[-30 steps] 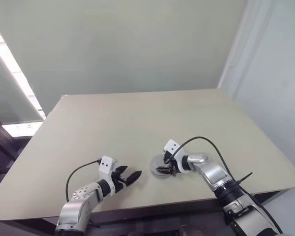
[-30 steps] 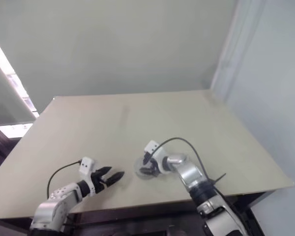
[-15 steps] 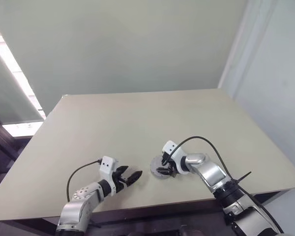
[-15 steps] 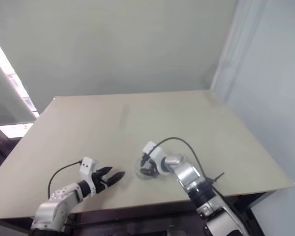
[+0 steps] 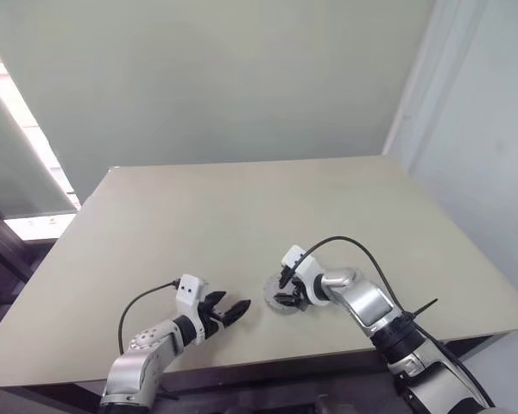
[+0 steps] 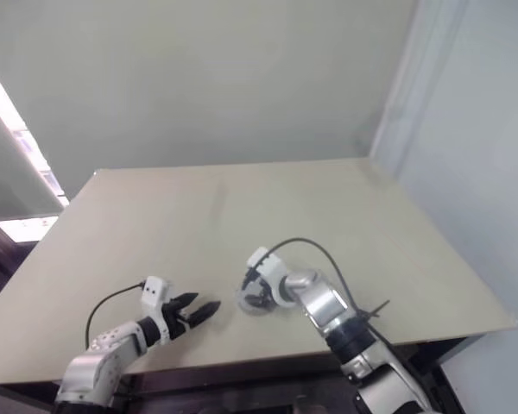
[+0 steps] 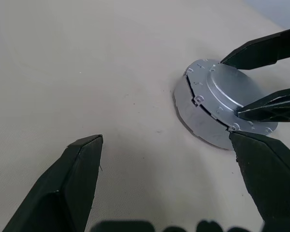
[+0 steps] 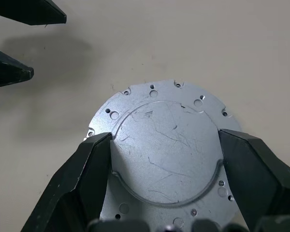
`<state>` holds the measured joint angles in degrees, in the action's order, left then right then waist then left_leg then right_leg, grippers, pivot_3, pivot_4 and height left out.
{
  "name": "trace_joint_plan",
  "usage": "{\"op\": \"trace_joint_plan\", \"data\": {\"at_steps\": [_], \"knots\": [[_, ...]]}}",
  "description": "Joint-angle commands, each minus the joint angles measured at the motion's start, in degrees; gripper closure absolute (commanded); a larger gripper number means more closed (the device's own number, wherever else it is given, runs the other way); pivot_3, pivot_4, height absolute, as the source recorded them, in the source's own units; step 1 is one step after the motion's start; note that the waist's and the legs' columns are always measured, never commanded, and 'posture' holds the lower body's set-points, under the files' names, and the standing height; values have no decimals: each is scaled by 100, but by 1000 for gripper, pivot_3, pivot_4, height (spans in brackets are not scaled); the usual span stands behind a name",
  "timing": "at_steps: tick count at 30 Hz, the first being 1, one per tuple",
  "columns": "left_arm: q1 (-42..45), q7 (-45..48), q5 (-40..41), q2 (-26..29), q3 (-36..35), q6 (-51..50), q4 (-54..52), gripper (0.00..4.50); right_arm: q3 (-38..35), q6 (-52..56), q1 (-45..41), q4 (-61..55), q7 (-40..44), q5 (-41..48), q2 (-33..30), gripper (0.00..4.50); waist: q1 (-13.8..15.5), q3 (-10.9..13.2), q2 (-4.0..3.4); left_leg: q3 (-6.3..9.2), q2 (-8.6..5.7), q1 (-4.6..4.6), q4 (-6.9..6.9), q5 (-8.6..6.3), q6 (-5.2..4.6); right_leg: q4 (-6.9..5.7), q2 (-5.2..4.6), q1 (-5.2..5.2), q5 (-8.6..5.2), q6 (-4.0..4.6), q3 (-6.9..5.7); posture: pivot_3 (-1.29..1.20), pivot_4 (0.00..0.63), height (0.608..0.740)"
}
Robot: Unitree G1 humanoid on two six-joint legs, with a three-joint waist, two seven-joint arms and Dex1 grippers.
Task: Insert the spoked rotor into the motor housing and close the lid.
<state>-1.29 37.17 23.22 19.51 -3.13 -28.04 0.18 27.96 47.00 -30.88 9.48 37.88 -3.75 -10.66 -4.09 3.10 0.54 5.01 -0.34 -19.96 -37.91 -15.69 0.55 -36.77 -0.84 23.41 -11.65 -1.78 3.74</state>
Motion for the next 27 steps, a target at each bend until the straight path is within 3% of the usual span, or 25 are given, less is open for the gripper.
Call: {"op": "trace_joint_plan", "data": {"at_steps": [1, 27], "knots": [[57, -2, -3, -1, 11, 111, -219, 0, 329, 174, 37, 122, -70, -276, -164, 1210, 0, -3, -3, 0, 0, 0, 0, 0, 0, 0, 0, -1, 0, 0, 0, 0, 0, 740], [300, 60, -261, 20, 244, 307, -98, 0, 294, 934, -160, 312, -172, -112, -41, 1210, 0, -21, -25, 0, 0, 18, 3, 0, 1, 1, -1, -10, -1, 1, 0, 0, 0, 740]]}}
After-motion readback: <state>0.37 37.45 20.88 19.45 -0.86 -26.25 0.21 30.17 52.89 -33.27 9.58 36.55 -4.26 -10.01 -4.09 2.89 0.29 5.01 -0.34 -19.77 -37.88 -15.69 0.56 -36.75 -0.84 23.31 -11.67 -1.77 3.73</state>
